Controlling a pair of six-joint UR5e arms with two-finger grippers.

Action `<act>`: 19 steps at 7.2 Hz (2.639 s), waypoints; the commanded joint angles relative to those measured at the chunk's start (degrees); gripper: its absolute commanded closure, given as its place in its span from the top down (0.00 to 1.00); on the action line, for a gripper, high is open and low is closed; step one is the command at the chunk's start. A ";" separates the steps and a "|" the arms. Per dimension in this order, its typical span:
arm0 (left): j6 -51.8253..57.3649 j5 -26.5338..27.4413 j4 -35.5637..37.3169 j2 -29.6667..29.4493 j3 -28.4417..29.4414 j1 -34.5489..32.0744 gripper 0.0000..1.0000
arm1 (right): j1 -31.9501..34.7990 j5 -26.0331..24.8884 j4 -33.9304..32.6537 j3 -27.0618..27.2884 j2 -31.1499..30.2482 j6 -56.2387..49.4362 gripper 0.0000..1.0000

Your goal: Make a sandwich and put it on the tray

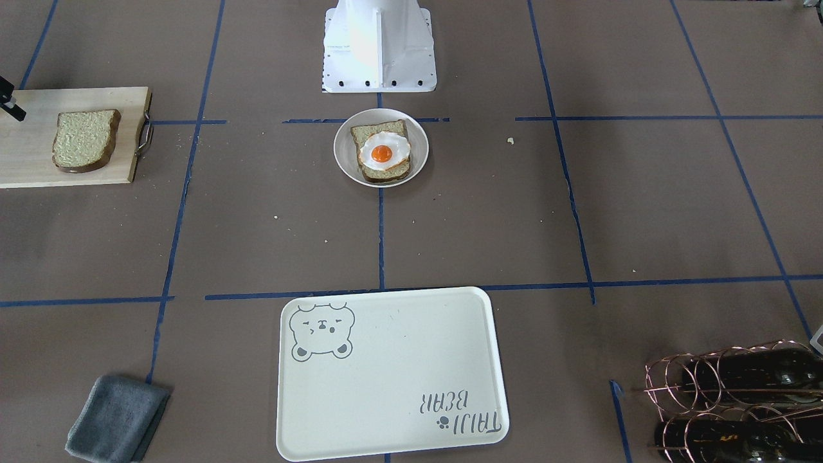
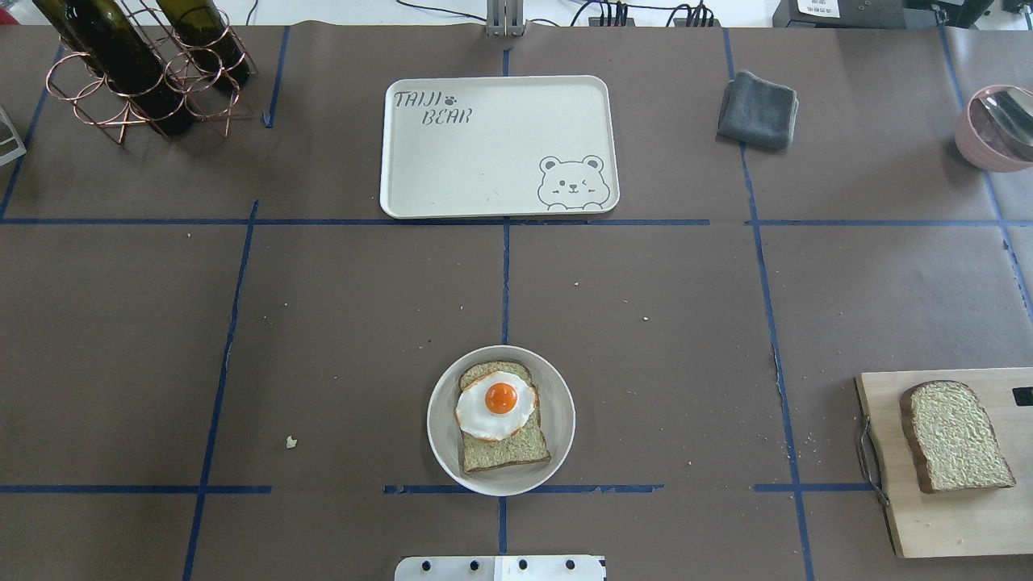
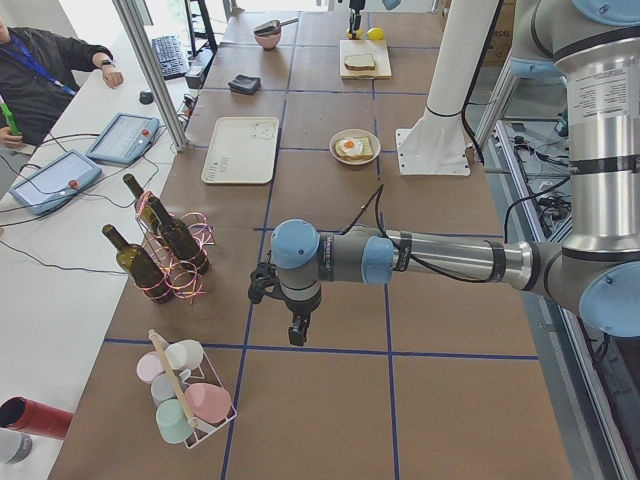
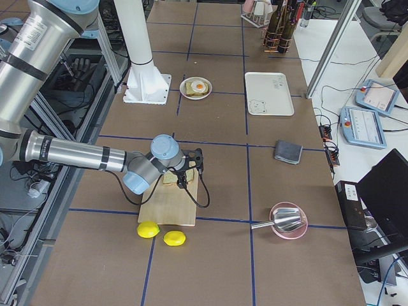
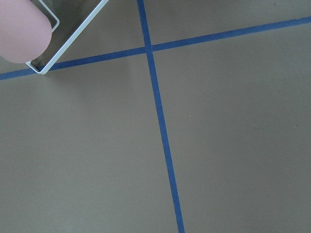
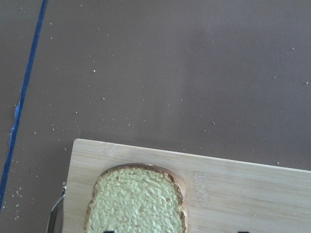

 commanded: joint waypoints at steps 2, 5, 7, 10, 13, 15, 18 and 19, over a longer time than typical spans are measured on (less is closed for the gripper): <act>0.00 -0.01 0.00 0.00 -0.01 0.00 1.00 | -5.10 -3.32 1.99 -1.78 0.05 1.95 0.75; 0.00 -0.10 0.00 0.17 -0.19 0.00 1.00 | -8.09 -5.16 9.39 -6.63 2.16 7.23 0.66; 0.00 -0.10 0.00 0.09 -0.19 0.00 1.00 | -9.67 -5.97 9.39 -7.77 3.30 8.19 0.62; 0.00 -0.10 0.00 0.09 -0.19 0.00 1.00 | -11.79 -7.64 9.39 -8.12 3.39 8.64 0.59; 0.00 -0.10 0.00 0.17 -0.28 0.00 1.00 | -12.14 -7.81 9.39 -8.82 4.00 8.64 0.50; 0.00 -0.10 0.00 0.17 -0.37 0.00 1.00 | -12.32 -7.99 9.39 -9.36 4.36 8.55 0.47; 0.00 -0.10 0.00 0.35 -0.45 0.00 1.00 | -12.23 -7.81 9.91 -8.92 4.36 8.55 0.00; 0.00 -0.10 0.00 0.35 -0.45 0.00 1.00 | -12.06 -7.55 12.00 -9.00 4.36 8.55 0.00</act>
